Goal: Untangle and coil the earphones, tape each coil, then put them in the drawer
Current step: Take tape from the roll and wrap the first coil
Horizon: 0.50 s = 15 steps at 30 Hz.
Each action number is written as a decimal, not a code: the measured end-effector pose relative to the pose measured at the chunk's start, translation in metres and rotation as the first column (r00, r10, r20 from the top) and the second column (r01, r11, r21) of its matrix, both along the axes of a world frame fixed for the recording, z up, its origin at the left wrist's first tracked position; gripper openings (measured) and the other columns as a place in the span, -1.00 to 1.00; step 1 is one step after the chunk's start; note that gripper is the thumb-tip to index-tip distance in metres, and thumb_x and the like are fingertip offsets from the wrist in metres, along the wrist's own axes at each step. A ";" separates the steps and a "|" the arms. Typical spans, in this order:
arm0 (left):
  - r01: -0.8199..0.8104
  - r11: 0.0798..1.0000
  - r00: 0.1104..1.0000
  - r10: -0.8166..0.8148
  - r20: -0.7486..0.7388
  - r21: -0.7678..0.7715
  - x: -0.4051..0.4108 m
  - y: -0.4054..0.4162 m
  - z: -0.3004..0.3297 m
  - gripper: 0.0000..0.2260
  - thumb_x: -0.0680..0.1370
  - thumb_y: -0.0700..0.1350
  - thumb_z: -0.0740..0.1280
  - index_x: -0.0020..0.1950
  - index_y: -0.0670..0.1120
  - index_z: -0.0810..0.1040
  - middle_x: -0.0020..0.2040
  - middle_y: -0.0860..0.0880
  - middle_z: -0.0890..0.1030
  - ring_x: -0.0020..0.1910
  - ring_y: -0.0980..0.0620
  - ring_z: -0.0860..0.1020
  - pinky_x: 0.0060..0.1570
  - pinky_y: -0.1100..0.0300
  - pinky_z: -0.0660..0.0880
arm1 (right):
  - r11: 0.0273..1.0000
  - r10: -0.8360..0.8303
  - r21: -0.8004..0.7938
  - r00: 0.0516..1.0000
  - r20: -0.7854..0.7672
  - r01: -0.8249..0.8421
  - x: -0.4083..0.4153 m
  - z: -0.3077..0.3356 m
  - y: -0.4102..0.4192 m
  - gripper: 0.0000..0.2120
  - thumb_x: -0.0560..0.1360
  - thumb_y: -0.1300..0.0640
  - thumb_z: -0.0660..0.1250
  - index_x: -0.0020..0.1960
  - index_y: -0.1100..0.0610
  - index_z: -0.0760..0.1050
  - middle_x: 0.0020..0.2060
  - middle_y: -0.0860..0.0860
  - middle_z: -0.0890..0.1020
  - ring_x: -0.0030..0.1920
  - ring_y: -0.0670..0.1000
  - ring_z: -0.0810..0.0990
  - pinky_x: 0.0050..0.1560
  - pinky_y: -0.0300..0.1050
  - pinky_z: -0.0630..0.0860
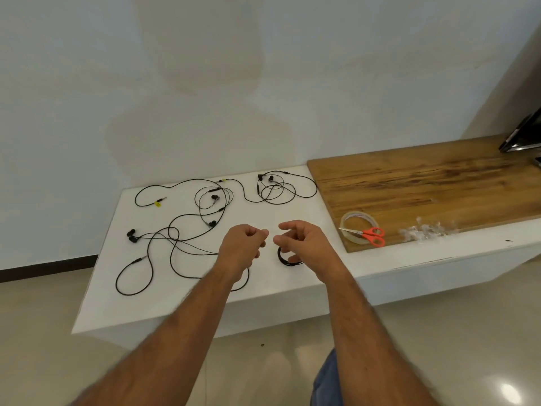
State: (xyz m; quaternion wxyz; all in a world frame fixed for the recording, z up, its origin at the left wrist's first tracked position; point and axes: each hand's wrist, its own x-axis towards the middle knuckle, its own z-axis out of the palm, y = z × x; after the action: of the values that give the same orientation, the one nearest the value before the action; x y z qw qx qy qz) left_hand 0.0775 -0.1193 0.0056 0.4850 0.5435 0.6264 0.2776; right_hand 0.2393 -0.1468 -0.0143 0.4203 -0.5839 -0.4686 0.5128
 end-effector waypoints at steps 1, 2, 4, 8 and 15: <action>-0.006 1.000 1.000 0.006 -0.001 -0.007 -0.002 0.000 -0.001 -0.78 0.57 0.00 0.31 -0.04 -0.17 0.57 -0.15 -0.02 0.64 -0.33 0.08 0.48 -0.36 0.19 0.40 | 1.000 0.000 0.005 1.000 0.009 0.000 -0.002 -0.002 0.000 -0.66 0.42 0.07 0.51 0.16 0.05 0.56 -0.11 0.10 0.68 -0.16 -0.04 0.65 -0.20 -0.15 0.62; -0.011 1.000 1.000 0.011 -0.002 -0.015 -0.003 0.001 -0.003 -0.78 0.57 0.00 0.31 -0.04 -0.17 0.57 -0.15 -0.02 0.64 -0.33 0.08 0.48 -0.37 0.19 0.39 | 1.000 -0.010 0.011 1.000 0.025 0.009 -0.004 -0.004 0.001 -0.68 0.40 0.08 0.53 0.13 0.06 0.58 -0.13 0.12 0.68 -0.19 -0.03 0.64 -0.20 -0.12 0.62; -0.013 0.999 1.000 0.013 -0.002 -0.033 -0.004 0.002 -0.006 -0.78 0.57 0.00 0.32 -0.04 -0.16 0.56 -0.14 -0.02 0.64 -0.33 0.07 0.48 -0.37 0.19 0.39 | 0.998 -0.050 0.026 0.997 0.061 0.049 -0.006 -0.009 0.004 -0.74 0.41 0.12 0.52 0.07 0.09 0.61 -0.16 0.16 0.67 -0.24 0.00 0.62 -0.18 -0.06 0.61; -0.004 0.999 1.000 0.005 0.009 -0.051 -0.002 0.002 -0.010 -0.78 0.57 0.00 0.32 -0.03 -0.16 0.56 -0.13 -0.02 0.64 -0.32 0.08 0.48 -0.40 0.21 0.37 | 0.996 -0.089 0.030 0.992 0.090 0.086 -0.004 -0.014 0.007 -0.87 0.42 0.16 0.51 -0.04 0.13 0.64 -0.23 0.10 0.67 -0.30 -0.01 0.61 -0.21 -0.06 0.59; 0.008 0.994 0.998 -0.001 0.057 -0.110 0.007 0.002 -0.016 -0.79 0.58 -0.02 0.32 0.01 -0.16 0.57 -0.12 -0.02 0.63 -0.31 0.07 0.46 -0.39 0.24 0.36 | 0.996 -0.085 0.034 0.985 0.150 0.080 0.006 -0.012 0.010 -0.96 0.45 0.19 0.45 -0.15 0.16 0.63 -0.29 0.03 0.66 -0.34 -0.05 0.59 -0.29 -0.14 0.55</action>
State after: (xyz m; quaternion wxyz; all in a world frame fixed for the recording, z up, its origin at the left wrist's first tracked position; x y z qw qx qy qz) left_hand 0.0841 -0.1176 -0.0107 0.5325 0.5092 0.6256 0.2566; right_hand 0.2450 -0.1366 -0.0263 0.4126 -0.6340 -0.4816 0.4426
